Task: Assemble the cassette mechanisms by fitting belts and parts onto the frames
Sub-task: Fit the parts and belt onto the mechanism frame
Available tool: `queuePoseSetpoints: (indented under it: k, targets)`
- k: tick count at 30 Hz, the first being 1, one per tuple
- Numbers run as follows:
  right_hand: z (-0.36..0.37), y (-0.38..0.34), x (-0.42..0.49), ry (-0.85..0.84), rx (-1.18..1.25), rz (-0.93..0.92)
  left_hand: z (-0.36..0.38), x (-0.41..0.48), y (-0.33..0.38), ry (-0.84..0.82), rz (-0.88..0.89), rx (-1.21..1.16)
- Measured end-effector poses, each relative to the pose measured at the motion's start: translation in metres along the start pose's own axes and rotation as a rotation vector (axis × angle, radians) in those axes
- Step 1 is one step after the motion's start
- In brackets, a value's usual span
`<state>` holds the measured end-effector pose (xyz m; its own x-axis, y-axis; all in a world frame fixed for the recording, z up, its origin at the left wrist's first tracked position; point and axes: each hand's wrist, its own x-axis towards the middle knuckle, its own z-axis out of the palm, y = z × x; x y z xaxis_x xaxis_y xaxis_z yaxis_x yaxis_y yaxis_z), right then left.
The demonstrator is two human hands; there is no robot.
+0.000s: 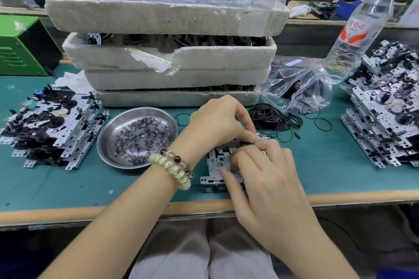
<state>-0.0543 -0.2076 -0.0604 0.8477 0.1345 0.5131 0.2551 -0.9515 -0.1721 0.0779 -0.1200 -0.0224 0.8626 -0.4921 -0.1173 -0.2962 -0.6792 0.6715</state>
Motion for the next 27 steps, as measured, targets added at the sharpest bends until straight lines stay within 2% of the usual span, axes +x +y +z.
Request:
queuePoseSetpoints:
  k: [4,7,10,14,18,21,24,27]
  targets:
    - [-0.006,0.019,-0.010,-0.001,0.031,0.023,0.003,-0.007,-0.002,0.018,0.084,-0.019]
    - [-0.012,0.035,-0.019,0.062,0.180,0.148,0.007,-0.019,-0.007,0.059,0.186,0.098]
    - [-0.019,0.053,-0.026,0.120,0.165,0.284,0.010,-0.036,-0.017,0.167,0.232,0.159]
    - [-0.028,0.073,-0.030,-0.065,0.132,0.417,0.008,-0.057,-0.039,0.330,0.275,0.027]
    - [-0.034,0.074,-0.021,-0.258,0.297,0.507,0.012,-0.071,-0.053,0.610,0.336,-0.150]
    - [-0.034,0.075,-0.015,-0.349,0.398,0.547,0.020,-0.078,-0.058,0.777,0.344,-0.183]
    - [-0.036,0.075,-0.009,-0.375,0.499,0.596,0.024,-0.080,-0.061,0.858,0.356,-0.245]
    - [-0.044,0.071,0.005,-0.317,0.786,0.749,0.025,-0.083,-0.060,0.904,0.356,-0.325]
